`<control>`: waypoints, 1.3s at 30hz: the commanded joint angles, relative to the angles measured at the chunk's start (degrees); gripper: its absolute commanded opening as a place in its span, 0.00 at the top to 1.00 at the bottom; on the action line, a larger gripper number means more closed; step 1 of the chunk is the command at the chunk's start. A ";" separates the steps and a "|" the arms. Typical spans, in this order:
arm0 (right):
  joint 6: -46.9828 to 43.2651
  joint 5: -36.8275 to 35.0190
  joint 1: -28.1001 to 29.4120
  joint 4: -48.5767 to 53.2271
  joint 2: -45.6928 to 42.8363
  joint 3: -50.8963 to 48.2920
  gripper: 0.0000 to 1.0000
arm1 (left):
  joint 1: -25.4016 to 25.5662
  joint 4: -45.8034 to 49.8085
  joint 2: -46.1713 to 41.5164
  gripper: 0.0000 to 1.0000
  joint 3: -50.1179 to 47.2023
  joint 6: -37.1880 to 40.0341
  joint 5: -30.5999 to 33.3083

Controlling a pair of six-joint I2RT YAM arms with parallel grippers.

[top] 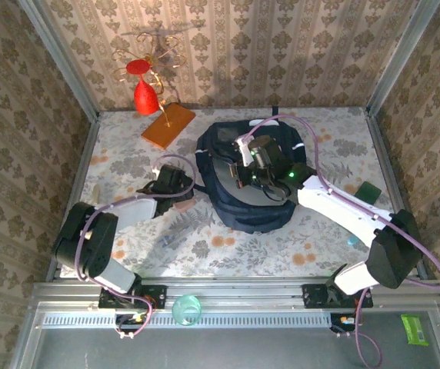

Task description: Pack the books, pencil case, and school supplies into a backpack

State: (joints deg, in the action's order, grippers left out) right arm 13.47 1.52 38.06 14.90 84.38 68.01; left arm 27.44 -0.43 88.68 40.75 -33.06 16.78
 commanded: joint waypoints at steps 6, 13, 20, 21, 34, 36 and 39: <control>0.58 2.87 0.34 -5.49 -0.60 0.29 1.00 | 0.24 -0.60 4.93 0.00 3.66 -4.66 0.57; 0.54 3.00 0.30 -5.32 -0.35 -0.27 1.00 | 0.45 0.05 7.27 0.09 4.60 -4.35 0.95; -0.23 2.71 0.21 -3.29 0.17 3.09 1.00 | 0.26 -3.29 5.28 0.35 2.78 -4.28 -1.47; -0.14 2.45 0.26 -2.85 0.34 3.80 1.00 | 0.27 -4.03 4.02 0.38 2.32 -4.90 -2.79; 7.25 2.91 -1.23 -0.03 2.93 12.89 1.00 | 10.15 -15.31 -24.12 0.52 -6.91 -19.91 -6.78; 6.12 5.48 -1.74 1.95 4.14 16.07 1.00 | 14.39 -17.66 -25.81 0.52 -6.74 -22.74 -5.73; 4.99 9.11 -2.28 4.40 5.96 19.97 1.00 | 19.28 -23.48 -24.45 0.52 -5.84 -25.21 -3.57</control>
State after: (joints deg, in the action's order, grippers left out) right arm 18.65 4.67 35.77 21.71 90.30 82.89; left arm 43.97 -16.36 63.51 34.57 -52.77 11.60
